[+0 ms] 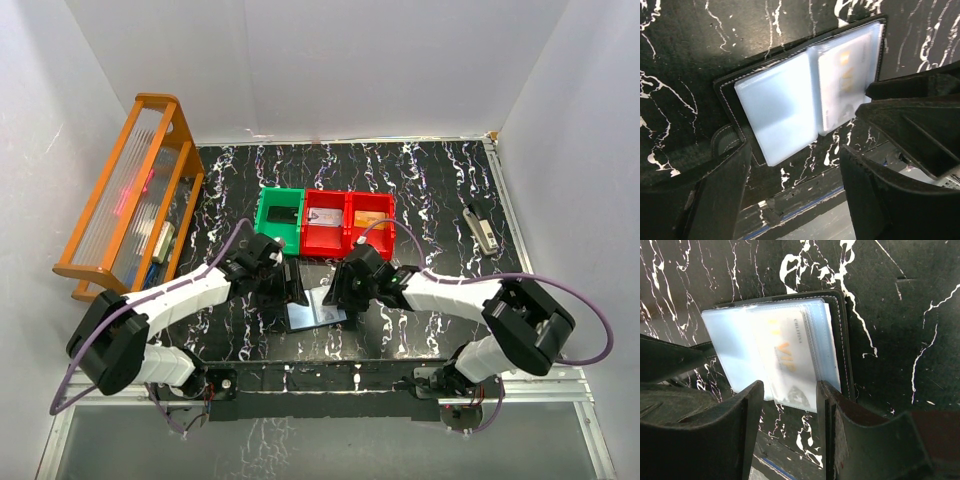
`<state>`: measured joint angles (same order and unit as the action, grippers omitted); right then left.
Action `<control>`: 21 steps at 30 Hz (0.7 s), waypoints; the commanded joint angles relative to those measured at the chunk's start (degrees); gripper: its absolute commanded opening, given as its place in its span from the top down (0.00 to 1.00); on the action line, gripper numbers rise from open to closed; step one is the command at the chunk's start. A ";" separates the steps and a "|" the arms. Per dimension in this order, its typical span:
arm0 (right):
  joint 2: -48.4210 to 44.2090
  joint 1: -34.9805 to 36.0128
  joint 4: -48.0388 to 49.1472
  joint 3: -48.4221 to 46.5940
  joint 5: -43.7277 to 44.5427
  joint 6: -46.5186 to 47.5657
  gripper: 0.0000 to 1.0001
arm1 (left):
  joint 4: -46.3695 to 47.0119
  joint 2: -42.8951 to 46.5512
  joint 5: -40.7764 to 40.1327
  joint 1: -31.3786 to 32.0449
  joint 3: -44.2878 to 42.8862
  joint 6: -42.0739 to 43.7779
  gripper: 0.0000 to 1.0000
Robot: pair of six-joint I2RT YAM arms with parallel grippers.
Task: Take the credit cards out of the card holder
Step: Remove the credit card from the card holder.
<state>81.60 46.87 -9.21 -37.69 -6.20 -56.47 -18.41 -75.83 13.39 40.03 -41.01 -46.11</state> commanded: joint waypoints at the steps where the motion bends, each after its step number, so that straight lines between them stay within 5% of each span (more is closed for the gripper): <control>1: 1.31 0.11 -0.31 -2.69 0.34 0.13 0.55 | -0.60 -0.90 -0.54 0.48 1.77 0.46 0.35; 9: 1.62 0.15 1.81 -3.08 -2.41 0.04 0.58 | 0.48 -1.95 -0.30 0.66 3.75 1.11 0.63; 21: -0.43 0.14 -5.45 -6.53 1.81 1.63 0.50 | -1.97 -0.26 -2.15 0.74 3.10 2.26 0.65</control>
<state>83.61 46.87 -11.90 -40.69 -7.11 -55.92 -18.11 -78.02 12.40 40.42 -37.39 -44.91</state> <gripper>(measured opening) 0.493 0.337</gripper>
